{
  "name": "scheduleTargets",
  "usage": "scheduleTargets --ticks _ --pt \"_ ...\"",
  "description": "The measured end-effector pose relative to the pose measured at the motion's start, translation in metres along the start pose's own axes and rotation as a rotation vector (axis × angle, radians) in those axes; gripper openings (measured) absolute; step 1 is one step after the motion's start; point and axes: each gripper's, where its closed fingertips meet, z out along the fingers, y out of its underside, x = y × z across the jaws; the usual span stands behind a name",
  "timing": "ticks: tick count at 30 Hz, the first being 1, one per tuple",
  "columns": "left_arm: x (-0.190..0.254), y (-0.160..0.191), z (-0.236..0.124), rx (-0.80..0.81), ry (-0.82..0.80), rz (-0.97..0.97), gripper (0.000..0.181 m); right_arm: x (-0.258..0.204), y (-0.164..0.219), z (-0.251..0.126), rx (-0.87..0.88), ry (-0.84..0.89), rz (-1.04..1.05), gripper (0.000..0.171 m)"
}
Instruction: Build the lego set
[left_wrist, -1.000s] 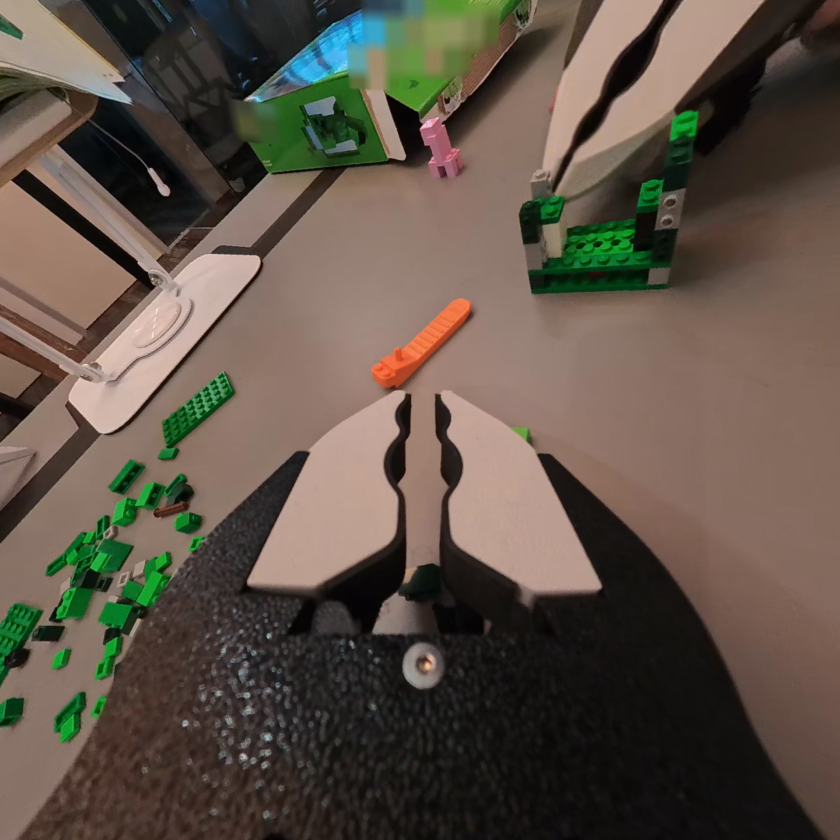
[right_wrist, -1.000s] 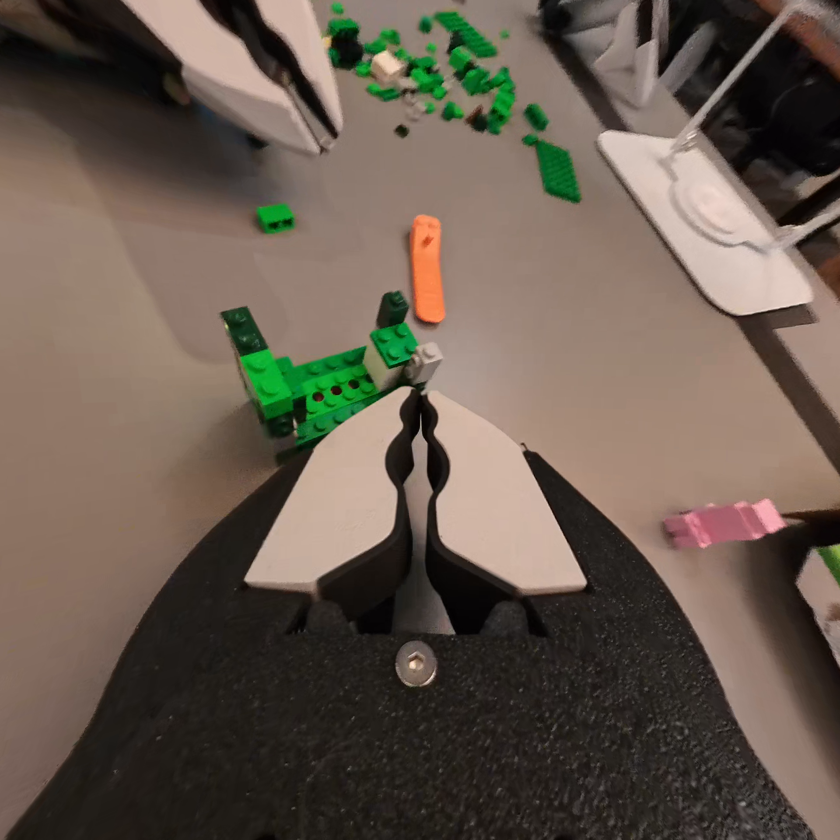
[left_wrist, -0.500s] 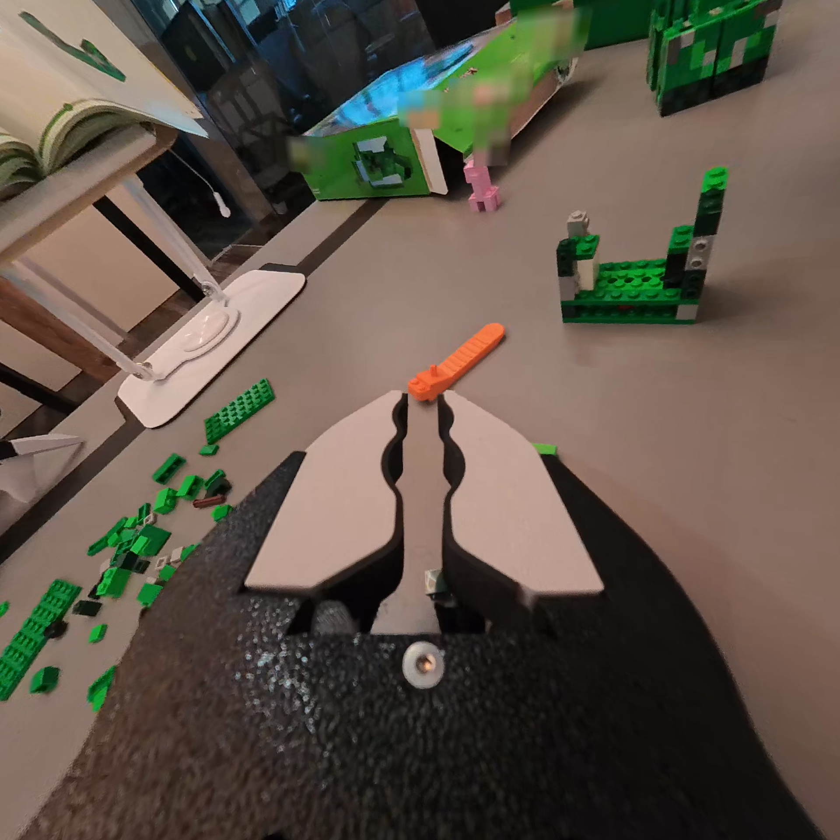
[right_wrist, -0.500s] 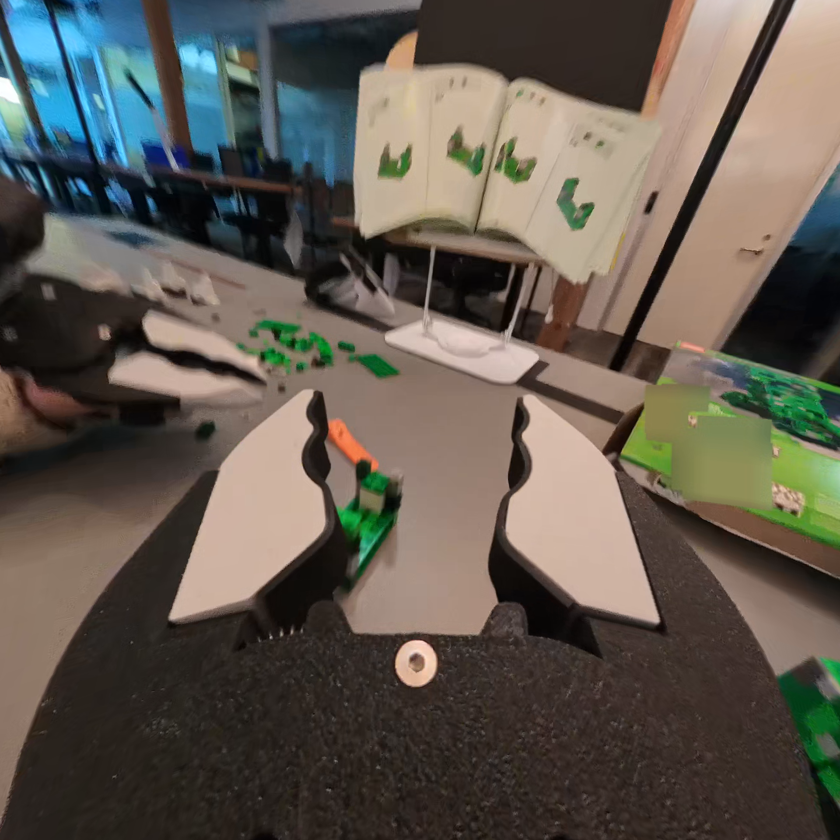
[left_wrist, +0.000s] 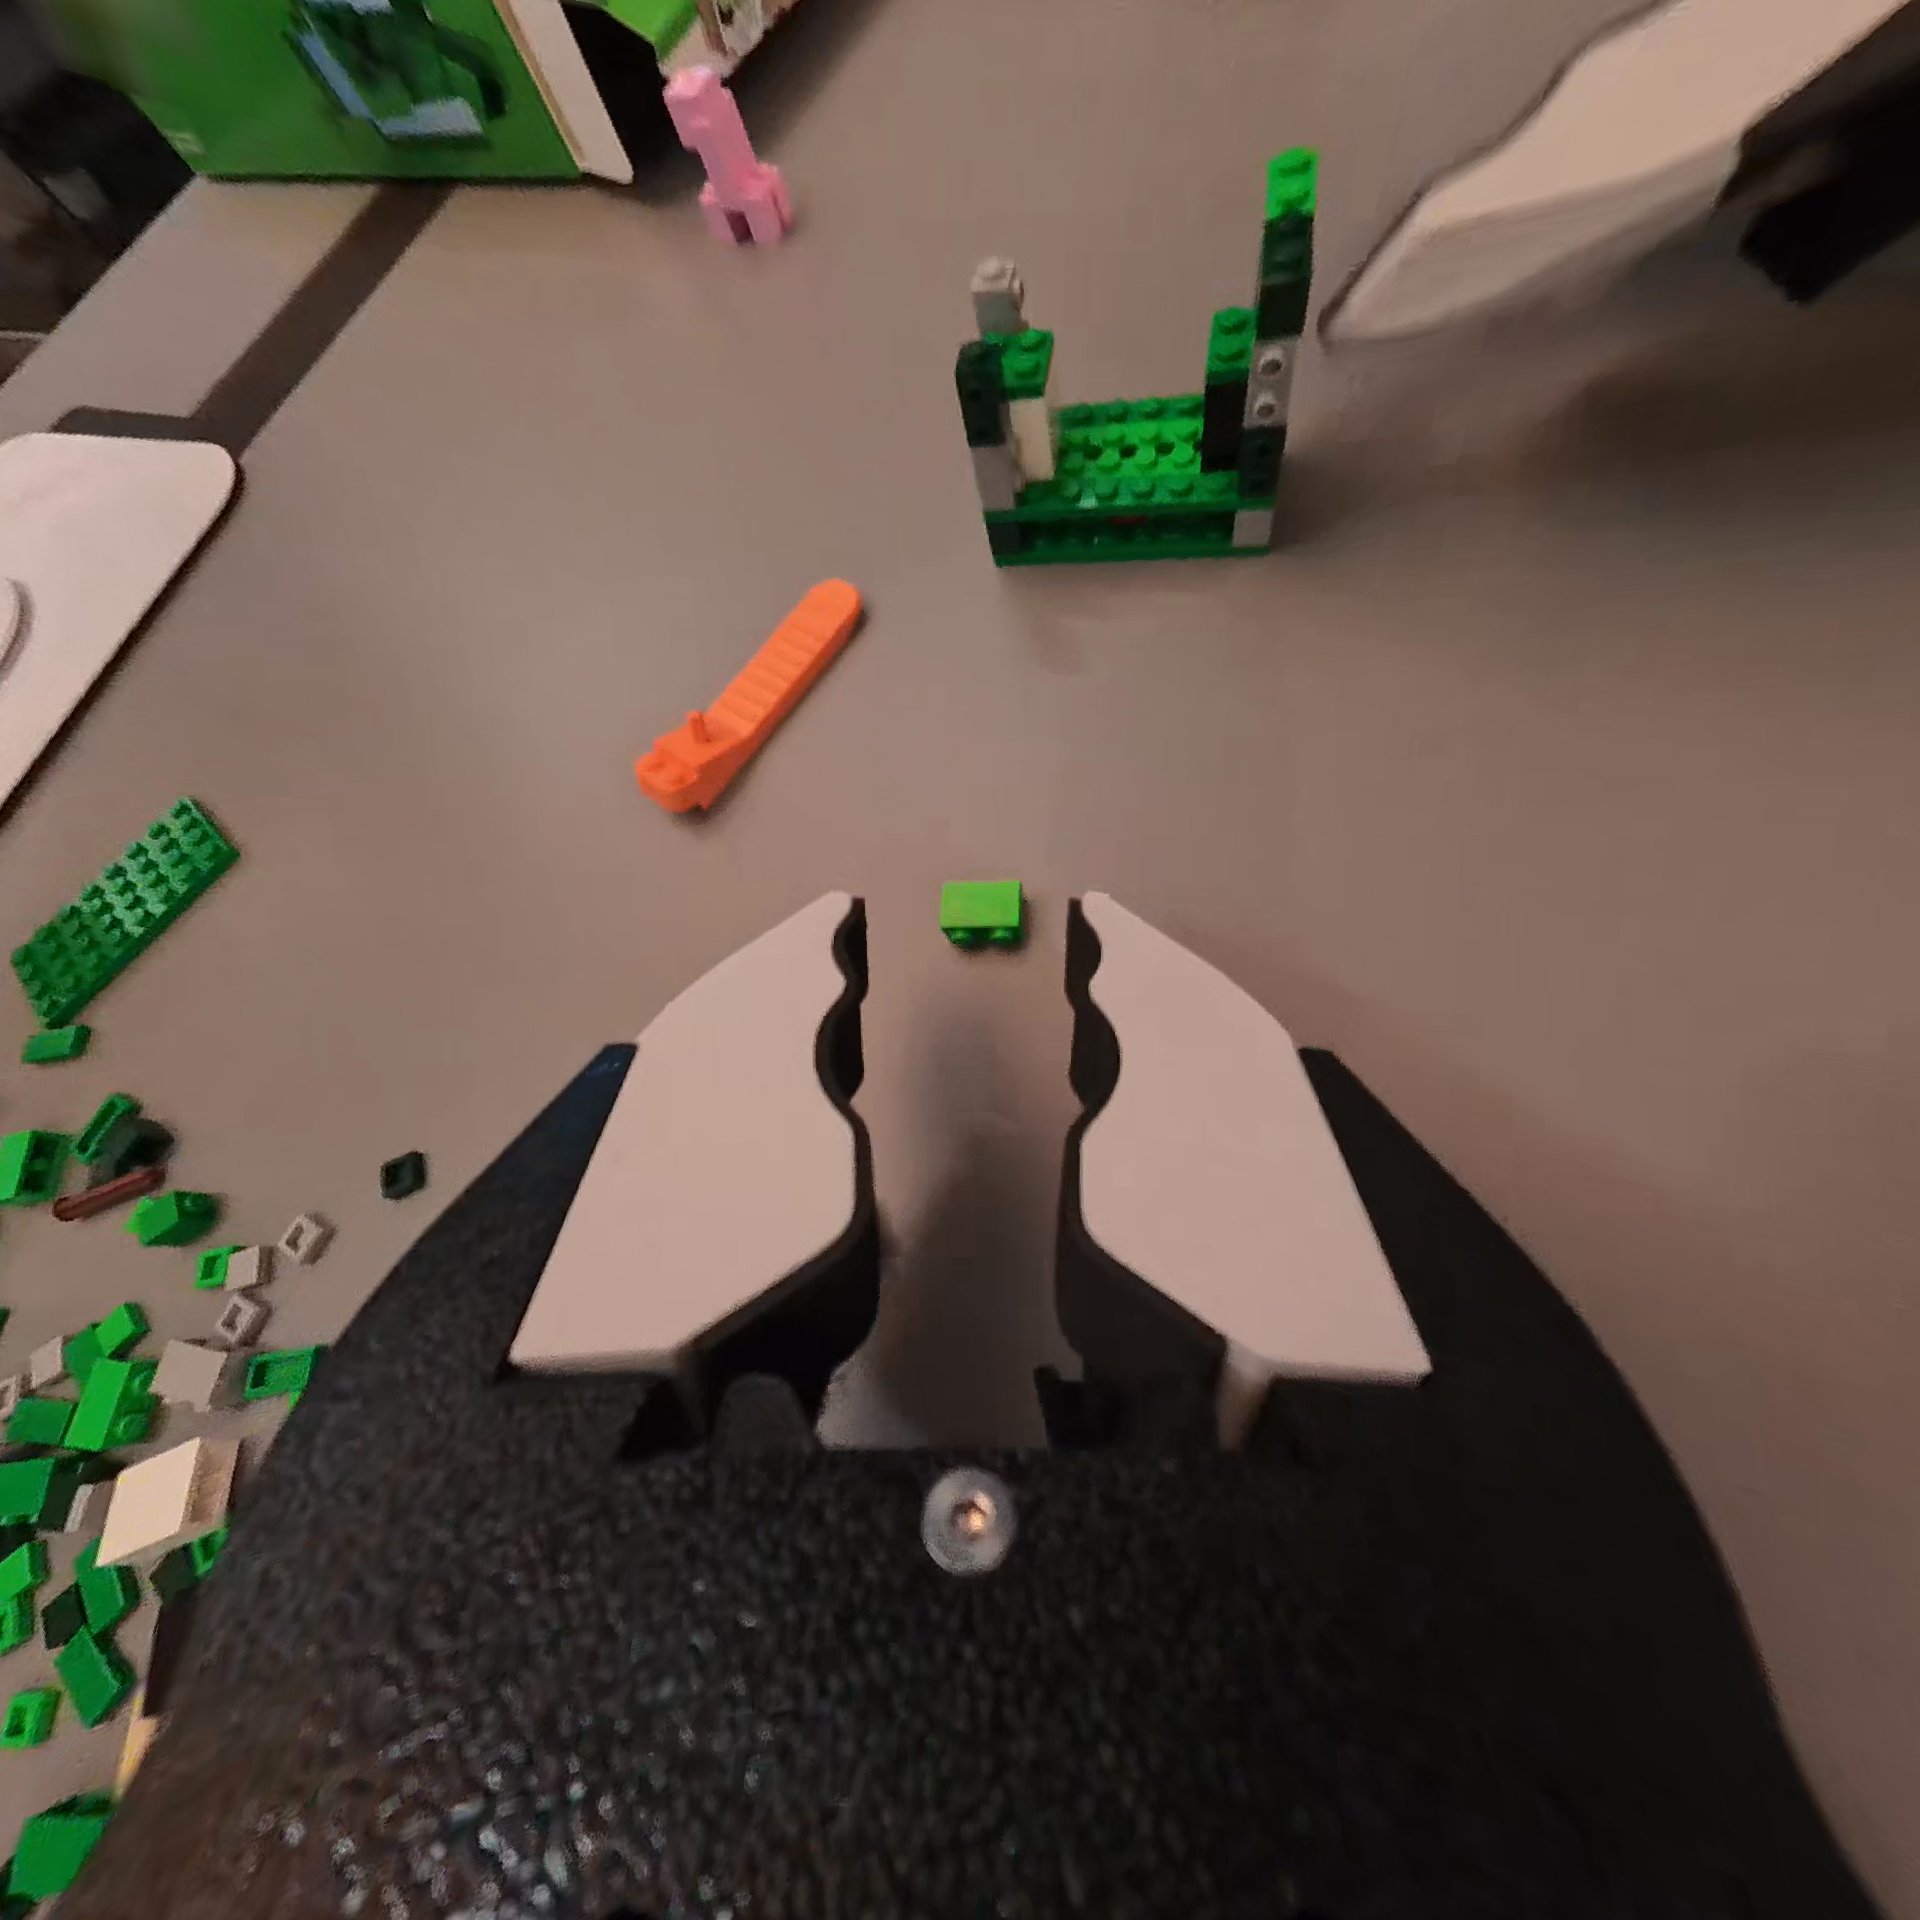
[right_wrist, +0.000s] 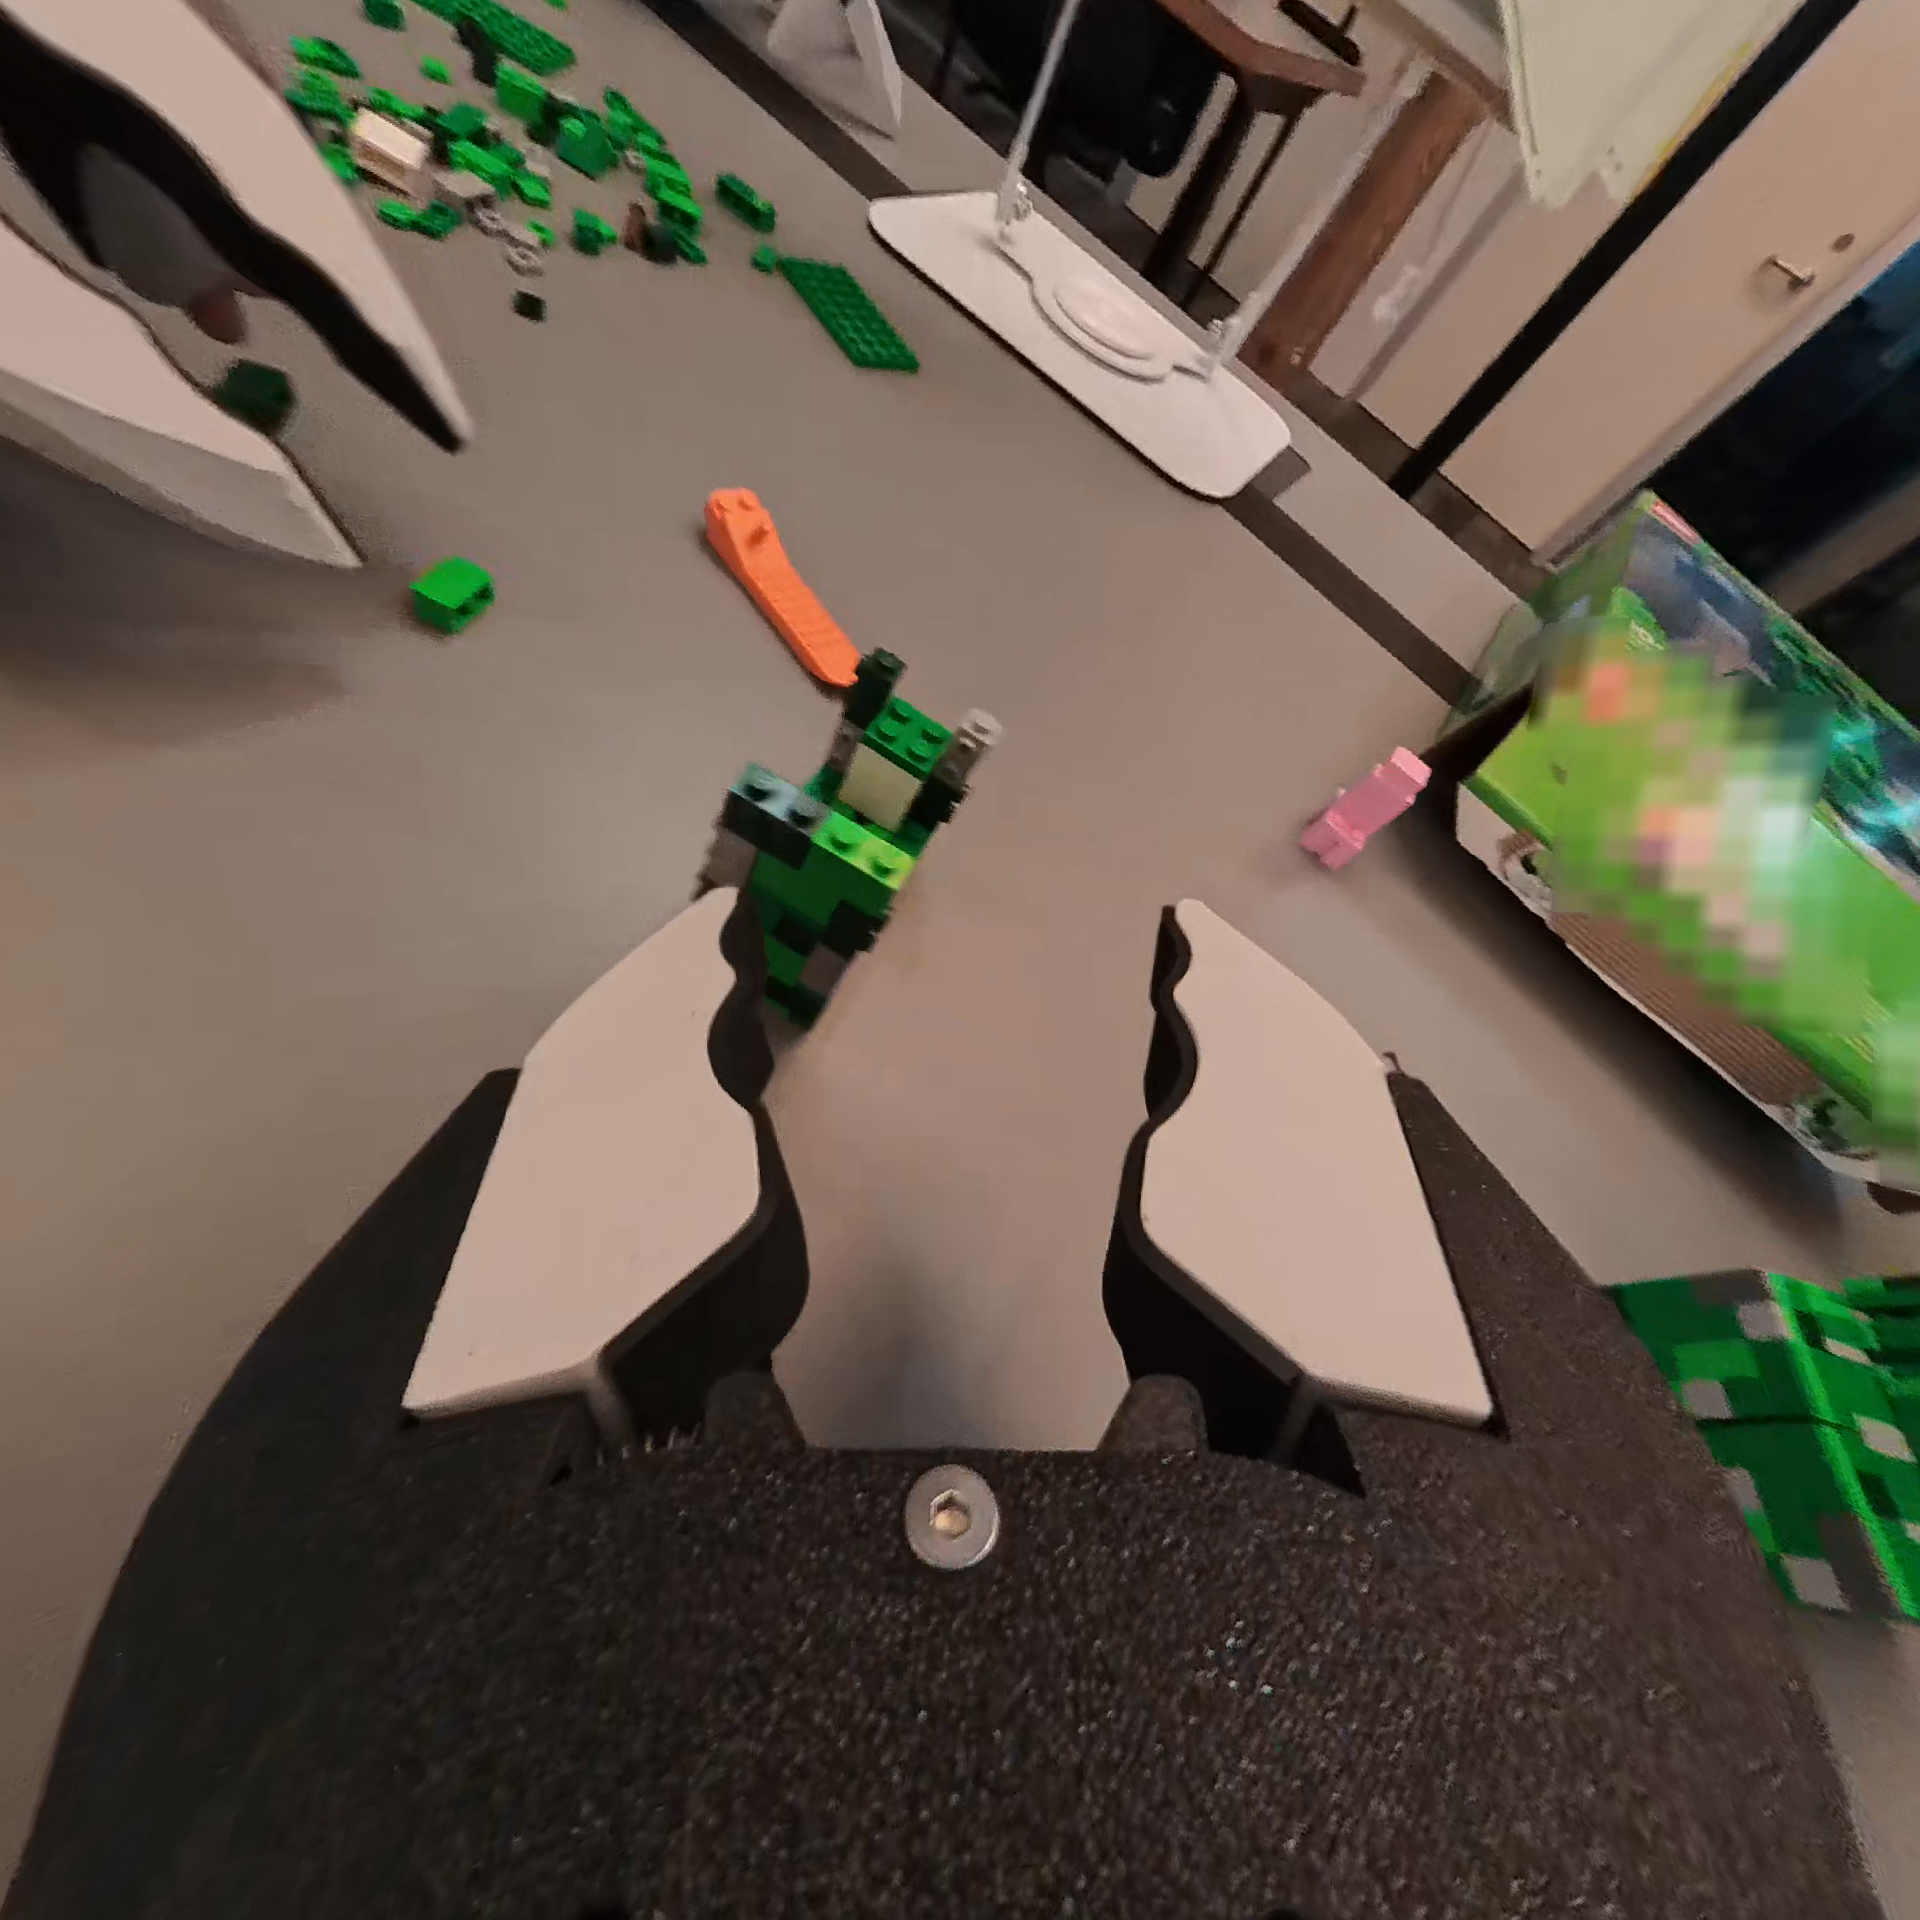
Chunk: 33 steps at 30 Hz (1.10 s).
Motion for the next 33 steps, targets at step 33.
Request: scheduleTargets --ticks 33 --pt "0.007 0.007 0.005 -0.057 0.007 0.042 0.034 0.028 0.03 0.043 -0.087 -0.381 0.126 0.057"
